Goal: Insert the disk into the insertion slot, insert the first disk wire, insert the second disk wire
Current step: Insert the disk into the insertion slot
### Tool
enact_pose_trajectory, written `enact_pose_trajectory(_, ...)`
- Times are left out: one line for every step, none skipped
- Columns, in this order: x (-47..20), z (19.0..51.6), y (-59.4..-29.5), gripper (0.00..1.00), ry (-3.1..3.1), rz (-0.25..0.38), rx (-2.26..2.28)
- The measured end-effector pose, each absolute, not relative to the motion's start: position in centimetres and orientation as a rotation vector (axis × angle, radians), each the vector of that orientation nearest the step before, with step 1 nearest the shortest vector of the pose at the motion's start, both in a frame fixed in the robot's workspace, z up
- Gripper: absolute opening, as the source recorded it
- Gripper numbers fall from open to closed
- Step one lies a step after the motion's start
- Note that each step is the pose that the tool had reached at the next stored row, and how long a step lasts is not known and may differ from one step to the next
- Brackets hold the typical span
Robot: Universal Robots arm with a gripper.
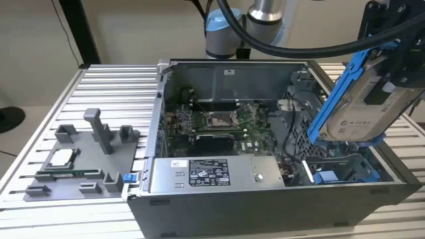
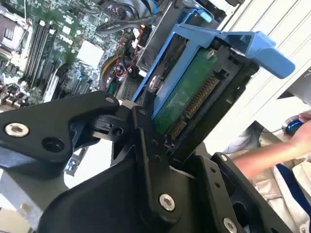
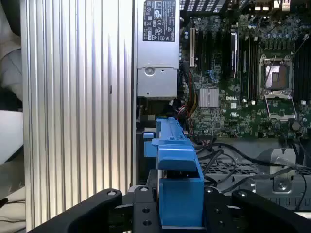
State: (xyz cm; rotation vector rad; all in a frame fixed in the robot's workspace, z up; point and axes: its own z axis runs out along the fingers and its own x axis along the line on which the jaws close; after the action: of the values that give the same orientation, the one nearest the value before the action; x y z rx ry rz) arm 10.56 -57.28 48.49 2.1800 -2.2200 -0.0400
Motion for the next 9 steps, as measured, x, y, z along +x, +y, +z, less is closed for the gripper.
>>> enact_pose_trajectory(10.56,48.49,-57.28,0.00,-2.220,-0.040,2.180)
enact_pose_trajectory(10.56,48.49,-57.28,0.00,-2.220,-0.040,2.180)
enact_pose_trajectory(10.56,48.49,-57.28,0.00,-2.220,-0.040,2.180)
enact_pose_trajectory(10.56,48.49,-57.28,0.00,-2.220,-0.040,2.180)
enact_pose_trajectory(10.56,48.47,-57.28,0.00,-2.220,-0.040,2.180)
enact_pose_trajectory(10.56,48.45,-57.28,0.00,-2.220,-0.040,2.180)
enact_pose_trajectory(10.56,48.43,-57.28,0.00,-2.220,-0.039,2.180)
enact_pose_trajectory(10.56,48.41,-57.29,0.00,-2.220,-0.039,2.180)
enact_pose_trajectory(10.56,48.38,-57.31,0.00,-2.220,-0.039,2.180)
